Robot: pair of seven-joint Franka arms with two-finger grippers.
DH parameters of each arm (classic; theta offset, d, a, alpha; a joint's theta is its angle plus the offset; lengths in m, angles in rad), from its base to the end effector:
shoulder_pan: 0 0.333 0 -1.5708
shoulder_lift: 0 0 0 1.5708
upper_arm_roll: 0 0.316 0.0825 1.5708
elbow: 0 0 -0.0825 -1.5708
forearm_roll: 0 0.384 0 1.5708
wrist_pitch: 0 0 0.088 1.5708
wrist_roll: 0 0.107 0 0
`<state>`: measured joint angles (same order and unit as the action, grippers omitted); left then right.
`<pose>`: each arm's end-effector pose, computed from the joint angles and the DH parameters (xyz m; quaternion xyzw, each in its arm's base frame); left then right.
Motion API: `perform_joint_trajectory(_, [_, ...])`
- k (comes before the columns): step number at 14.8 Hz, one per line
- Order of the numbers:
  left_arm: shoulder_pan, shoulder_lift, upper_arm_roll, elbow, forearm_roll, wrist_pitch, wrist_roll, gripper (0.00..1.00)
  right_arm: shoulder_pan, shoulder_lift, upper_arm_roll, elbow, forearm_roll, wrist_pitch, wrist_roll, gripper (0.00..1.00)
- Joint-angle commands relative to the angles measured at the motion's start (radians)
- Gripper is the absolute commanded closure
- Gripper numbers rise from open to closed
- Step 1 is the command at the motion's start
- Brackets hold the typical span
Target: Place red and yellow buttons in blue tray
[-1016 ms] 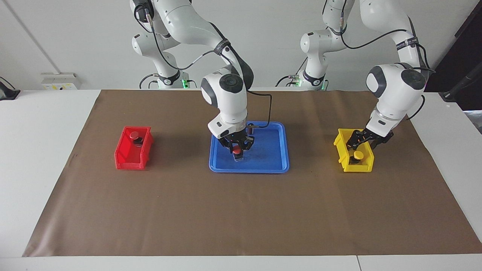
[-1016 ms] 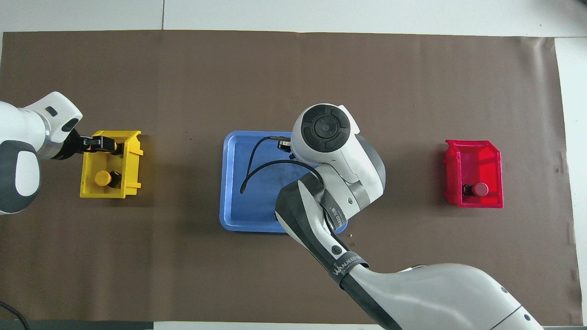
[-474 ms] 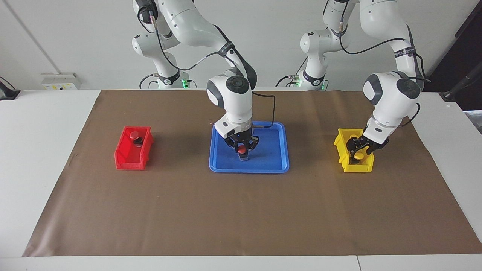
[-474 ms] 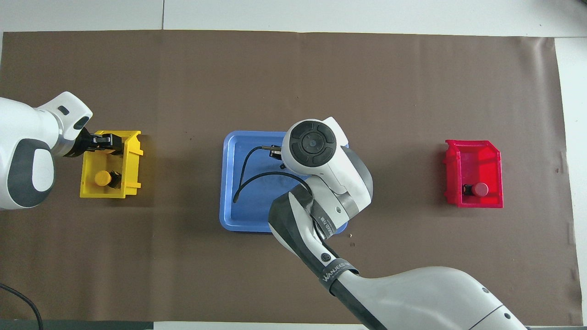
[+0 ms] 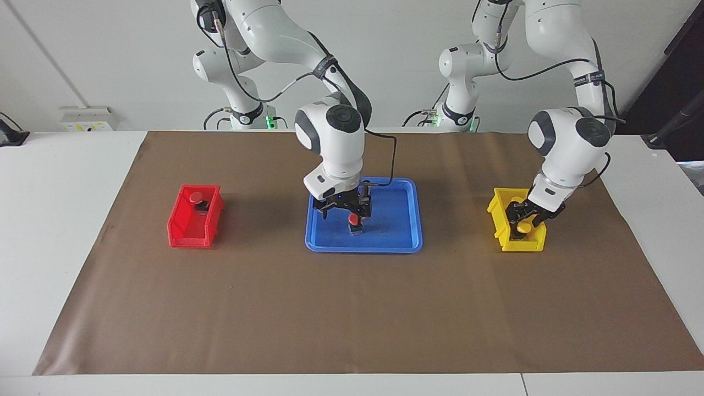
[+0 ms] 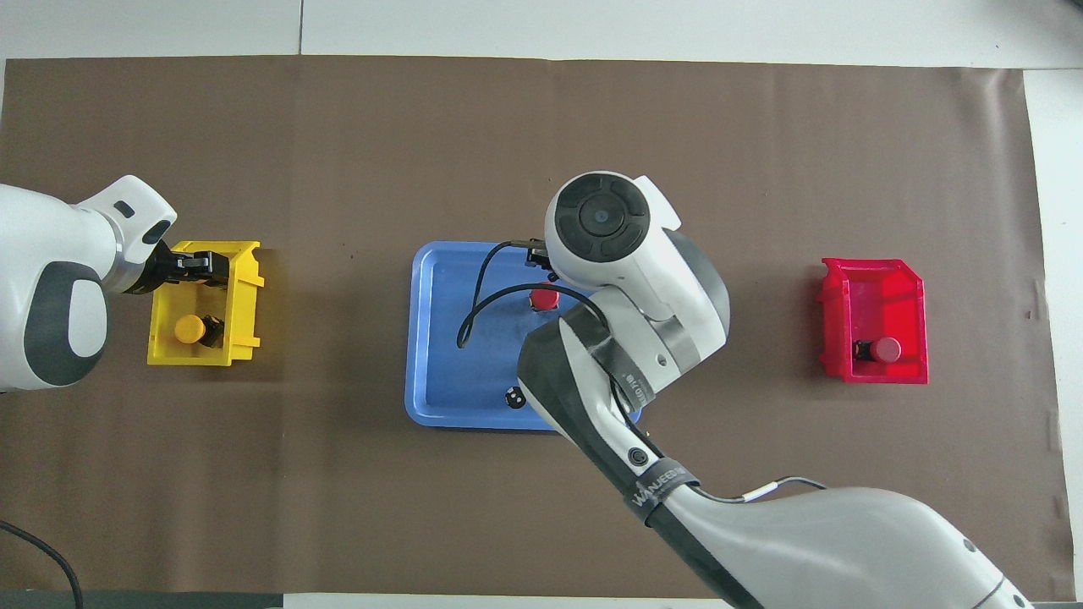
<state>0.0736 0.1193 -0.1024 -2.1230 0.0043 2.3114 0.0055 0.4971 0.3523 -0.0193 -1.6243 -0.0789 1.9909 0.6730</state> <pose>0.5664 -0.0155 0.3623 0.9992 -0.0180 0.0348 0.0048 0.5890 0.3010 0.4199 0.9959 -0.0810 0.0275 0.0292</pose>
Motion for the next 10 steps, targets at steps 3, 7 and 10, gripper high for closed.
perform_joint_trajectory(3, [-0.008,0.014,0.000,-0.018,0.019,0.051,-0.032,0.67,-0.331,-0.326,0.015,-0.269,0.102,-0.090,-0.512,0.07])
perform_joint_trajectory(7, [-0.006,0.014,0.001,0.001,0.020,0.017,-0.030,0.98,-0.505,-0.432,0.013,-0.434,0.126,-0.066,-0.795,0.18])
perform_joint_trajectory(10, [-0.005,0.011,0.004,0.246,0.023,-0.322,-0.019,0.99,-0.560,-0.479,0.013,-0.575,0.126,0.093,-0.878,0.21])
